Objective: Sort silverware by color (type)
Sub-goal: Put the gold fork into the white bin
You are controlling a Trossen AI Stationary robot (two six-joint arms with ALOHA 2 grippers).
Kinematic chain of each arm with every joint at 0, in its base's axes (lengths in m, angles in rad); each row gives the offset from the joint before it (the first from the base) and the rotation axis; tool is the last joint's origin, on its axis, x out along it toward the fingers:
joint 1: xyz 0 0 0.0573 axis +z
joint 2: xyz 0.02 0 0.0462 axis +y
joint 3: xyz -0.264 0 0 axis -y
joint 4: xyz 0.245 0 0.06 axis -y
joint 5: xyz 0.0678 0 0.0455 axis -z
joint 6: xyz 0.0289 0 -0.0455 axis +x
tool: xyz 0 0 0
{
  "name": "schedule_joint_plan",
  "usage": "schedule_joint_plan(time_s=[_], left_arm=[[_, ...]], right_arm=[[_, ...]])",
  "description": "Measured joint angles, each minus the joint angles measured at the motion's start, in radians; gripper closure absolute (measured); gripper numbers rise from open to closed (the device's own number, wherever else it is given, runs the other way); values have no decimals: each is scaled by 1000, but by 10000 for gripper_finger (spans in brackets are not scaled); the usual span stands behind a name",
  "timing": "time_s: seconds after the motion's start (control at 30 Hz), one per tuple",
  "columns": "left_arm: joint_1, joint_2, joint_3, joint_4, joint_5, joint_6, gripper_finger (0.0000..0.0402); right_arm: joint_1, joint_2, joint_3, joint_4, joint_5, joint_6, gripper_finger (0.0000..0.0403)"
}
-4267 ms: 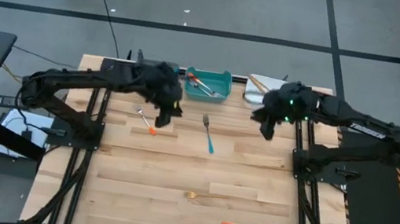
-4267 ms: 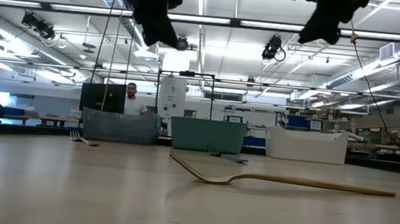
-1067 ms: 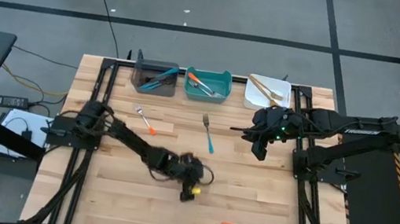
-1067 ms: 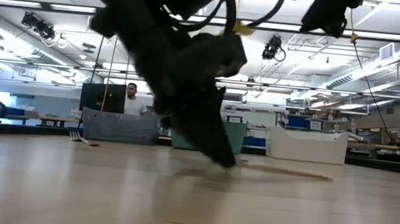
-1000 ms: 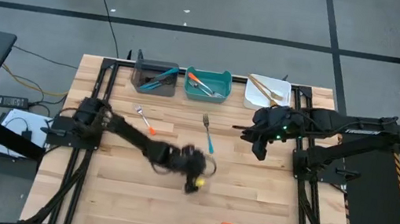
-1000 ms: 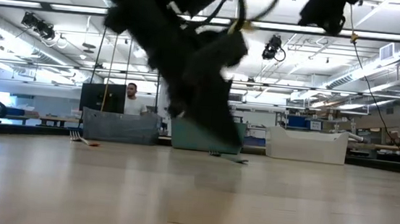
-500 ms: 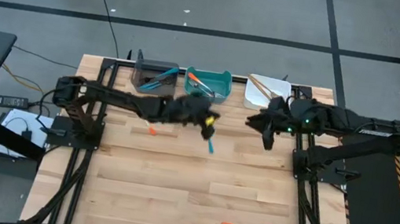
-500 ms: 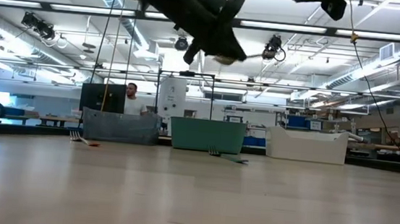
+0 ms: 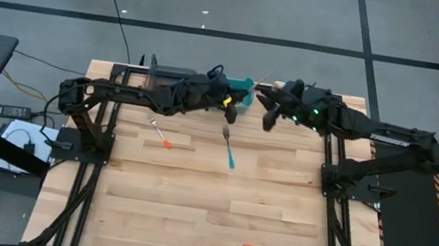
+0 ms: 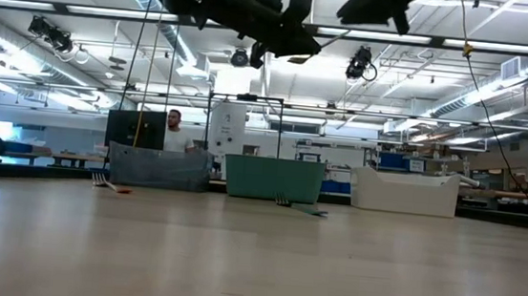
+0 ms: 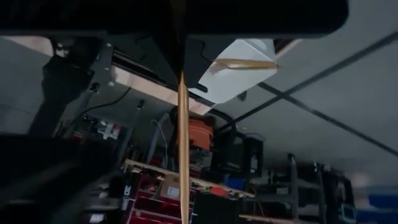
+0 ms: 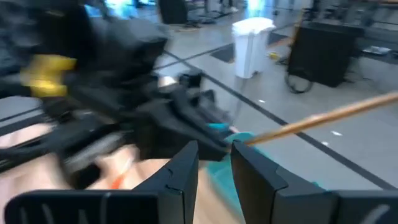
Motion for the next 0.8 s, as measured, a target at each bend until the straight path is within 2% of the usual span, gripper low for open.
schedule_joint_plan(time_s=[0.33,0.57,0.8], left_arm=[[68,0,0,4,13,101,386],[110,0,0,6,91,101,385],[137,1,0,-4,127,149,385]], right_arm=[[-137,102,0,102,0,132,288],[-195,192,0,281,-83,151,288],[-252,253,0,334,-59,201,288]])
